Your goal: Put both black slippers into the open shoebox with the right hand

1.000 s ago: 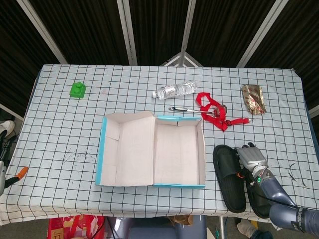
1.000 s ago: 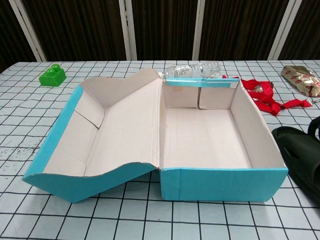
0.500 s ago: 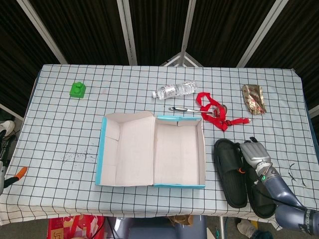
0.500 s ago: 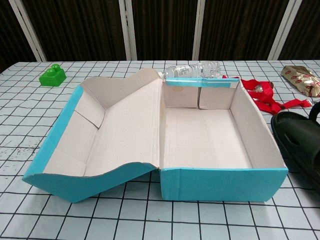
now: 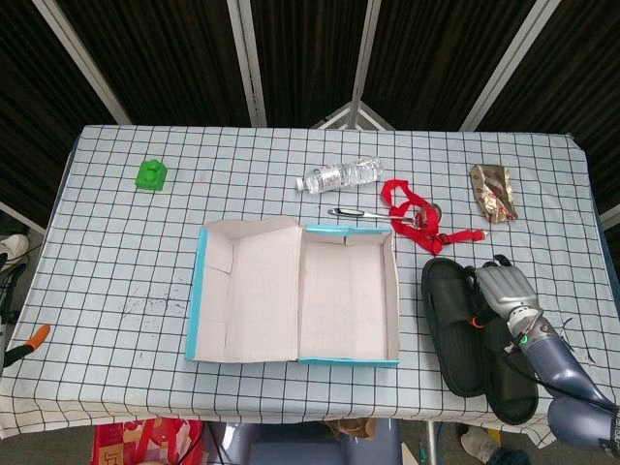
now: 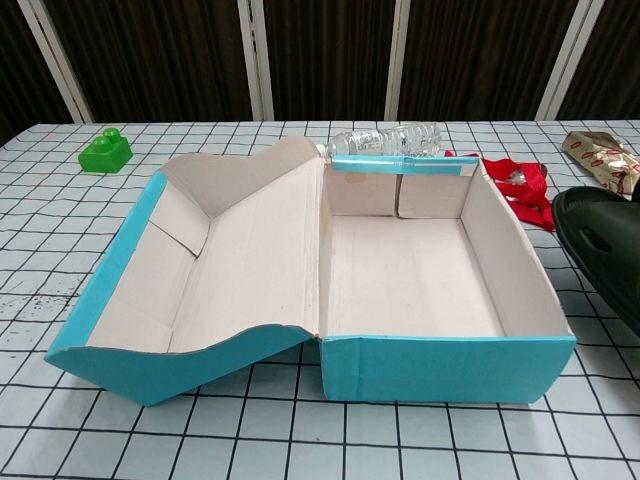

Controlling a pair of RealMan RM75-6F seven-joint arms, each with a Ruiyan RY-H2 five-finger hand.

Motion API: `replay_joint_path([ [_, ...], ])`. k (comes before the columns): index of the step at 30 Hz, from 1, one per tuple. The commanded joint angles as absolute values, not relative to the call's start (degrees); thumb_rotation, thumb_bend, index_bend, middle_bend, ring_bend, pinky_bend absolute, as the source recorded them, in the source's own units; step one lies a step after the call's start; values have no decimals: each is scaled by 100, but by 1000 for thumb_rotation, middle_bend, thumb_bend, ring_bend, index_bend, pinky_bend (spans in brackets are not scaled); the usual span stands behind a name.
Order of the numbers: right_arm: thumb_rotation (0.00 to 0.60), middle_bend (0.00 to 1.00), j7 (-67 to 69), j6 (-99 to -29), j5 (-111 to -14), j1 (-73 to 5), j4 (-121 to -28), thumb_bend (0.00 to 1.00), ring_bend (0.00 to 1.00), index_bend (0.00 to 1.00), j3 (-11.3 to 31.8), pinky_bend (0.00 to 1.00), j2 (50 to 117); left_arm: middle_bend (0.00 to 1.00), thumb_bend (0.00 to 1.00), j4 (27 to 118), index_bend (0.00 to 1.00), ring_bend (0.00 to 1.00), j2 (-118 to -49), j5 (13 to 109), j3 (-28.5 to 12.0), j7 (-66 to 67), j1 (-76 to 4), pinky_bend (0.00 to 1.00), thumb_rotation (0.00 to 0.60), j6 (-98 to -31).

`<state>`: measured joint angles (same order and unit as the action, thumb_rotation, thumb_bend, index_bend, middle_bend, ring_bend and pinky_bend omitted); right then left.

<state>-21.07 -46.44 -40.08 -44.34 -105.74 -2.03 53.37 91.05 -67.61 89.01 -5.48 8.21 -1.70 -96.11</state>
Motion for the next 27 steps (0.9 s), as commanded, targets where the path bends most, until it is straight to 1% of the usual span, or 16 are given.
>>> replay_joint_path([
  [1, 600, 457, -2066, -4655, -3966, -4494, -10725, 395, 207, 543, -94, 51, 5165, 0, 72, 9105, 130, 0, -6767, 8901, -546, 818, -174, 99, 600, -9601],
  [4, 600, 457, -1918, -4683, -3981, -4517, -10931, 394, 207, 543, 64, 51, 4968, 0, 72, 9120, 130, 0, -6767, 8894, -546, 799, -177, 99, 600, -9590],
  [7, 600, 457, -1617, -4815, -4151, -4481, -11158, 394, 207, 543, 332, 51, 4791, 0, 72, 9115, 130, 0, -6762, 8898, -545, 775, -184, 99, 600, -9577],
  [14, 600, 457, -1119, -5282, -4645, -4327, -11483, 395, 207, 551, 803, 51, 4695, 0, 72, 9068, 132, 0, -6763, 8918, -590, 649, -166, 99, 600, -9685],
  [19, 600, 466, -923, -5569, -4746, -4277, -11644, 395, 218, 562, 1044, 51, 4861, 0, 73, 9032, 133, 0, -6779, 8896, -641, 510, -148, 99, 600, -9765],
  [27, 600, 484, -611, -6024, -4607, -4268, -11882, 415, 232, 577, 1415, 51, 5462, 0, 73, 8924, 133, 0, -6815, 8930, -731, 271, -137, 99, 600, -9935],
])
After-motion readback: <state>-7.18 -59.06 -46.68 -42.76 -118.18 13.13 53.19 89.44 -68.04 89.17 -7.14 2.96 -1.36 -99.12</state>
